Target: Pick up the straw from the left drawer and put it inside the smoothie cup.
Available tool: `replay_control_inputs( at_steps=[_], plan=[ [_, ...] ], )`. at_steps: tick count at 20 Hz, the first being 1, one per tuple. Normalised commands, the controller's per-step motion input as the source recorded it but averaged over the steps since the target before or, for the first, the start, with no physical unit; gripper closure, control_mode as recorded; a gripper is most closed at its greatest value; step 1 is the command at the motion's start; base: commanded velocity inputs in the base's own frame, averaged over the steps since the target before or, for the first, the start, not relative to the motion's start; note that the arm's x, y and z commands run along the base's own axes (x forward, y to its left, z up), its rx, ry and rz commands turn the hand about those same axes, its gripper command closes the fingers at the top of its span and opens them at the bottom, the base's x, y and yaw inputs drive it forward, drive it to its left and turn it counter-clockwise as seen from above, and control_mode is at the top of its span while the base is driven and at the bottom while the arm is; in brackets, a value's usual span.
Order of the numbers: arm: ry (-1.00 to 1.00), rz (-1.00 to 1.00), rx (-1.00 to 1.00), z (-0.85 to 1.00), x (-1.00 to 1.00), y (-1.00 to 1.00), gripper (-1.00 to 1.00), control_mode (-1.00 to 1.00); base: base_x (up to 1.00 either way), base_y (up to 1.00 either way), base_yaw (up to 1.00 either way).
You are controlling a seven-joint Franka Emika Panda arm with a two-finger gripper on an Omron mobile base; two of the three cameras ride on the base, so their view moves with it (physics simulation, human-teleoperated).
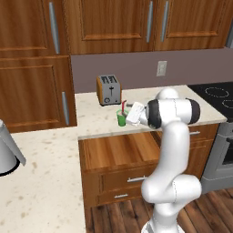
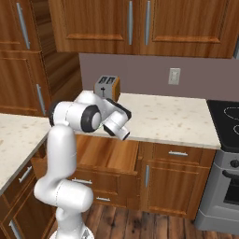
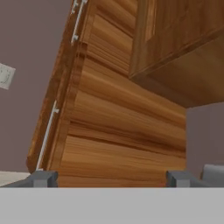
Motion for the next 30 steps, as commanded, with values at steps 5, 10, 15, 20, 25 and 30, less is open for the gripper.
replay_control_inputs(
  at_steps=[5, 10, 15, 20, 25, 30],
  plan=[
    [0.00, 0.00, -0.08, 0.28, -0.42, 0.00, -1.00, -1.00, 0.00, 0.00, 0.00],
    [0.00, 0.00, -0.11, 0.43, -0.52, 0.00, -1.00, -1.00, 0.00, 0.00, 0.00],
    [0.01, 0.00, -0.11, 0.47, -0.45, 0.00, -1.00, -1.00, 0.00, 0.00, 0.00],
    [0.11, -0.05, -0.14, 0.36, -0.56, 0.00, -1.00, -1.00, 0.00, 0.00, 0.00],
    [0.22, -0.11, -0.14, 0.38, -0.74, -0.02, -1.00, -1.00, 0.00, 0.00, 0.00],
    [0.22, -0.14, -0.16, 0.35, -0.92, -0.07, -1.00, -1.00, 0.00, 0.00, 0.00]
  ],
)
